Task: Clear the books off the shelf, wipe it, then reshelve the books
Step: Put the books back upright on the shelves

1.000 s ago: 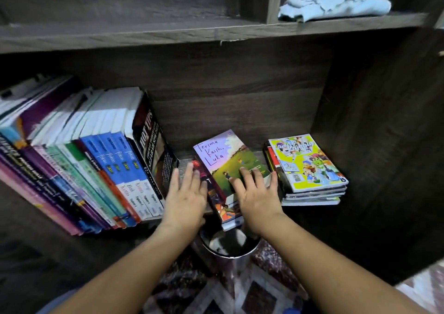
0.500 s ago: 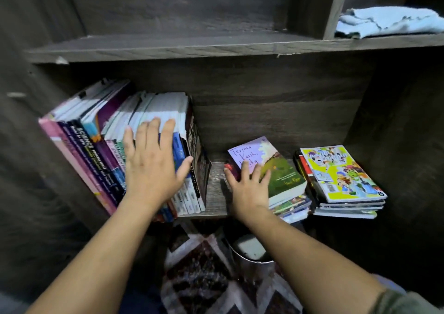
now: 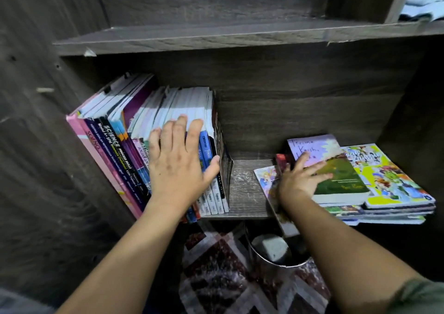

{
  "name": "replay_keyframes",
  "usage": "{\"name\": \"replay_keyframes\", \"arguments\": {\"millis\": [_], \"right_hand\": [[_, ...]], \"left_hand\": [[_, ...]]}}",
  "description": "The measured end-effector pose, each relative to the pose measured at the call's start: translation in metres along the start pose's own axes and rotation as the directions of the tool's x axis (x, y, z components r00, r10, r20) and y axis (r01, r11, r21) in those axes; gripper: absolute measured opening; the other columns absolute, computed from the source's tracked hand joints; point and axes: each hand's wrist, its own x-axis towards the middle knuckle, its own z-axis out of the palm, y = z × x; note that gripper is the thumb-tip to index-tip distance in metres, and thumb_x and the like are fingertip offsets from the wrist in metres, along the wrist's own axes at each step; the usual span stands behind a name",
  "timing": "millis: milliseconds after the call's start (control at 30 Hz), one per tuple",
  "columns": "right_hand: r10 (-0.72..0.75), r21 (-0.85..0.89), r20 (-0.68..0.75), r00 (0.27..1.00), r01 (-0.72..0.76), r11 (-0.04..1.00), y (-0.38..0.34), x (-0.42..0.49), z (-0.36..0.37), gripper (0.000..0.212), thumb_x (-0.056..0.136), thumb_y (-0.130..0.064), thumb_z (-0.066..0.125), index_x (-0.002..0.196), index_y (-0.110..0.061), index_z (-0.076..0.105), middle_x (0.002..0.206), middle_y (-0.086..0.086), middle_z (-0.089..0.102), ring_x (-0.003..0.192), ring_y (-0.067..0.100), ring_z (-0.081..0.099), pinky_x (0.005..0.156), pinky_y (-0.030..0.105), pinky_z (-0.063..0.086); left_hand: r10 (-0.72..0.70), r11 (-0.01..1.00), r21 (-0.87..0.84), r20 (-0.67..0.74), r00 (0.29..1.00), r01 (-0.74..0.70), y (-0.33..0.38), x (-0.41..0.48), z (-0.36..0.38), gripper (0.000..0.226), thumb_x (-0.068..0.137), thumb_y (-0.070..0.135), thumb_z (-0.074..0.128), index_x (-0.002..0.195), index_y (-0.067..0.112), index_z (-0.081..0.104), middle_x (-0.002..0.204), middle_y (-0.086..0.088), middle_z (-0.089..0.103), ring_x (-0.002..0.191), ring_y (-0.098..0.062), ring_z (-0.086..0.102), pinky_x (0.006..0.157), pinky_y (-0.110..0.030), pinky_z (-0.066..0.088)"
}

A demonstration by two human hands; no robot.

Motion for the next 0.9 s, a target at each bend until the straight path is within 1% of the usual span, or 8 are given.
{"name": "replay_keyframes", "arguments": {"millis": [133, 200, 333, 433, 567, 733, 833, 900], "right_hand": [[-0.020, 0.062, -0.027, 0.999, 0.022, 0.998, 0.007, 0.006, -0.008, 0.053, 0.103, -0.023, 0.019, 0.154, -0.030, 0.006, 0.159, 0.022, 0.003, 0.136, 0.059, 0.013, 0.106, 0.065, 0.022], [0.016, 0.125, -0.049, 0.999, -0.010, 0.992, 0.012, 0.009, -0.012, 0.058, 0.102, -0.033, 0.027, 0.154, -0.031, 0.002, 0.158, 0.022, 0.010, 0.138, 0.056, 0.014, 0.108, 0.064, 0.019], [0.135, 0.206, 0.024, 0.991, -0.137, 0.969, 0.031, 0.015, -0.016, 0.107, 0.075, -0.081, 0.047, 0.152, -0.032, -0.007, 0.157, 0.027, -0.005, 0.138, 0.059, -0.005, 0.102, 0.078, 0.003], [0.173, 0.308, 0.123, 0.977, -0.203, 0.929, 0.043, 0.018, -0.019, 0.127, 0.056, -0.092, 0.052, 0.151, -0.035, -0.011, 0.156, 0.026, -0.015, 0.138, 0.058, -0.009, 0.100, 0.079, 0.003], [0.179, 0.317, 0.168, 0.969, -0.225, 0.921, 0.046, 0.021, -0.022, 0.141, 0.042, -0.086, 0.068, 0.150, -0.039, -0.010, 0.156, 0.025, -0.015, 0.138, 0.057, -0.007, 0.100, 0.078, 0.010], [0.176, 0.362, 0.132, 0.975, -0.213, 0.908, 0.058, 0.023, -0.026, 0.128, 0.048, -0.064, 0.078, 0.148, -0.042, 0.001, 0.154, 0.025, 0.004, 0.139, 0.053, 0.008, 0.108, 0.056, 0.019], [0.079, 0.326, 0.113, 0.990, -0.112, 0.939, 0.056, 0.013, -0.028, 0.118, 0.055, -0.053, 0.076, 0.148, -0.043, 0.005, 0.151, 0.024, 0.009, 0.137, 0.053, 0.012, 0.107, 0.054, 0.020], [-0.067, 0.285, 0.077, 0.995, 0.042, 0.958, 0.053, 0.006, -0.030, 0.119, 0.052, -0.057, 0.078, 0.147, -0.043, 0.008, 0.149, 0.022, 0.012, 0.136, 0.051, 0.015, 0.108, 0.055, 0.019]], "left_hand": [[-0.008, 1.000, 0.008, -0.008, 1.000, 0.008, 0.001, 0.001, 0.002, 0.075, 0.080, 0.062, 0.053, 0.135, 0.013, 0.040, 0.137, -0.014, 0.045, 0.125, -0.032, 0.039, 0.106, -0.048, 0.023], [-0.010, 1.000, -0.005, -0.019, 1.000, 0.010, 0.002, 0.001, 0.002, 0.074, 0.079, 0.061, 0.054, 0.134, 0.013, 0.040, 0.136, -0.015, 0.045, 0.124, -0.032, 0.039, 0.105, -0.048, 0.023], [-0.013, 1.000, -0.021, -0.035, 0.999, 0.012, 0.004, 0.002, 0.003, 0.074, 0.077, 0.059, 0.058, 0.132, 0.012, 0.040, 0.135, -0.016, 0.046, 0.123, -0.033, 0.039, 0.105, -0.048, 0.022], [-0.017, 1.000, -0.023, -0.047, 0.999, 0.016, 0.004, 0.002, 0.004, 0.074, 0.076, 0.059, 0.057, 0.131, 0.012, 0.040, 0.134, -0.017, 0.045, 0.121, -0.033, 0.039, 0.104, -0.048, 0.022], [-0.034, 0.999, -0.023, -0.048, 0.998, 0.032, 0.007, 0.003, 0.003, 0.073, 0.075, 0.059, 0.055, 0.129, 0.012, 0.040, 0.133, -0.017, 0.045, 0.120, -0.032, 0.038, 0.102, -0.046, 0.022], [-0.068, 0.997, -0.044, -0.032, 0.997, 0.067, 0.012, 0.004, 0.001, 0.073, 0.072, 0.058, 0.054, 0.127, 0.012, 0.040, 0.134, -0.018, 0.045, 0.121, -0.033, 0.038, 0.104, -0.047, 0.019], [-0.077, 0.995, -0.060, -0.032, 0.996, 0.075, 0.014, 0.004, 0.001, 0.073, 0.071, 0.057, 0.054, 0.127, 0.012, 0.040, 0.133, -0.019, 0.045, 0.122, -0.033, 0.038, 0.105, -0.048, 0.018], [-0.083, 0.994, -0.071, -0.035, 0.996, 0.081, 0.015, 0.005, 0.001, 0.073, 0.070, 0.056, 0.054, 0.127, 0.011, 0.040, 0.133, -0.019, 0.044, 0.122, -0.033, 0.037, 0.106, -0.048, 0.017]]}}
